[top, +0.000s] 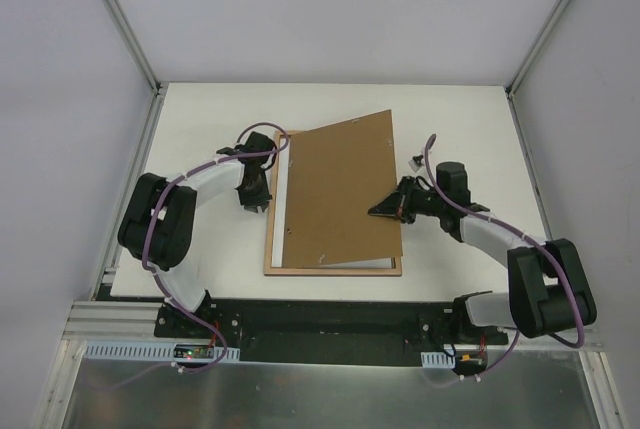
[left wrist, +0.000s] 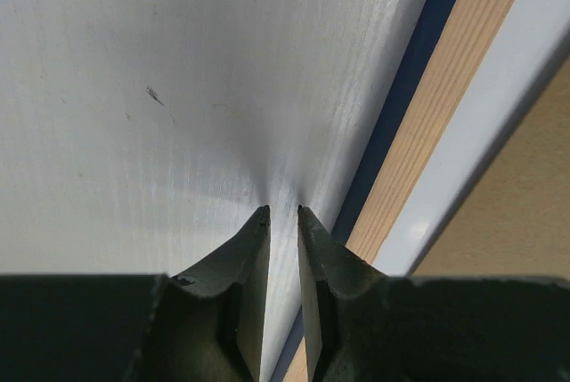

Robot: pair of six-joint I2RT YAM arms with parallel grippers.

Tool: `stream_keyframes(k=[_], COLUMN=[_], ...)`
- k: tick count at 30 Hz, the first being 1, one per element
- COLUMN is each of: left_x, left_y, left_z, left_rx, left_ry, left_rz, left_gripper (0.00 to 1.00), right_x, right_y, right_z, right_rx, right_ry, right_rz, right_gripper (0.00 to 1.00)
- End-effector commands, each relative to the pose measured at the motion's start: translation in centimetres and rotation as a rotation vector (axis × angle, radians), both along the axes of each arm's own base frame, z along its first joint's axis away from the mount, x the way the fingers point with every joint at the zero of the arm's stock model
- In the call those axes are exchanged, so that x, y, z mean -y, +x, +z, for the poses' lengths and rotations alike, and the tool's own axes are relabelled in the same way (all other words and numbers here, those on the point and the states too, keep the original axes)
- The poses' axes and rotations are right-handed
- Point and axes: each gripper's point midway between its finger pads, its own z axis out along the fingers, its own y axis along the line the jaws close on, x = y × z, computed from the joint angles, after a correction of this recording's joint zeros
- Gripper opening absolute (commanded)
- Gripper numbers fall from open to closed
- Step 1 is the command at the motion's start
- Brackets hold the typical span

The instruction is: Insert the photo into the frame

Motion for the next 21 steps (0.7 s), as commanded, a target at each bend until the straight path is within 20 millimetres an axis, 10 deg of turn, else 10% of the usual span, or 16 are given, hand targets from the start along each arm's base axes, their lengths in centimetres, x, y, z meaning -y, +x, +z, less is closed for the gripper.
stream_keyframes(k=[1,21], left_x=[0.2,0.9], left_y=[-0.4,-0.5], left_z=[-0.6,-1.6], left_rx=[-0.021,-0.047], left_ry=[-0.016,-0.045], left_rz=[0.011,-0.003], left_gripper=[0.17,0.12], right_x=[-1.3,-4.0], right_y=[1.0,2.1], right_z=[1.9,-1.1], right_rx=[0.114,0.047], right_ry=[0.042,0.025], right_rz=[0.048,0.08], right_gripper=[0.0,0.0])
